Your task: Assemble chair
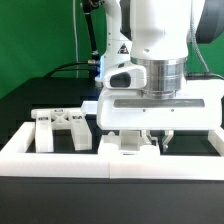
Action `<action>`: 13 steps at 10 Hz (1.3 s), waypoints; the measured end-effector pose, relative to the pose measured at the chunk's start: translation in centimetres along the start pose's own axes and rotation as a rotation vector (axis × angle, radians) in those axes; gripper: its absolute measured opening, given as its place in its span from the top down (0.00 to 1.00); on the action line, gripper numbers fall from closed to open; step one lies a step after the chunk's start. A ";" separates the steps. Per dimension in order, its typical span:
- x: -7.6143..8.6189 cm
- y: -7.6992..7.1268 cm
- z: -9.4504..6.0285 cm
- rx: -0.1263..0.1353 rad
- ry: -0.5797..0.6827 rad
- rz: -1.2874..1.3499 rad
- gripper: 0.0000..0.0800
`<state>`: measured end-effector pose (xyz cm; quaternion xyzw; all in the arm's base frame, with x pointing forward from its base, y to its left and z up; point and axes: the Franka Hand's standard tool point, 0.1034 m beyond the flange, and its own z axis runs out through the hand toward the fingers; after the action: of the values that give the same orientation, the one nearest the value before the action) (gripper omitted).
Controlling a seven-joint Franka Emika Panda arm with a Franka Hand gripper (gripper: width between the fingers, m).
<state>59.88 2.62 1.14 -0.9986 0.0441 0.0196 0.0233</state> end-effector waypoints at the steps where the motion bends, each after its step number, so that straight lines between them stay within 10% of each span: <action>1: 0.0 0.0 0.0 0.000 0.000 0.000 0.96; 13: -0.3 -9.7 -0.3 0.016 -0.007 -0.140 0.96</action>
Offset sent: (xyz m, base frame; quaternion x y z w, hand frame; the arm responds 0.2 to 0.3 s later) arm 0.0014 0.0366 0.0048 0.0109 -0.0155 0.0048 0.9998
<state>60.43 12.30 1.87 -0.9989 -0.0258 0.0208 0.0329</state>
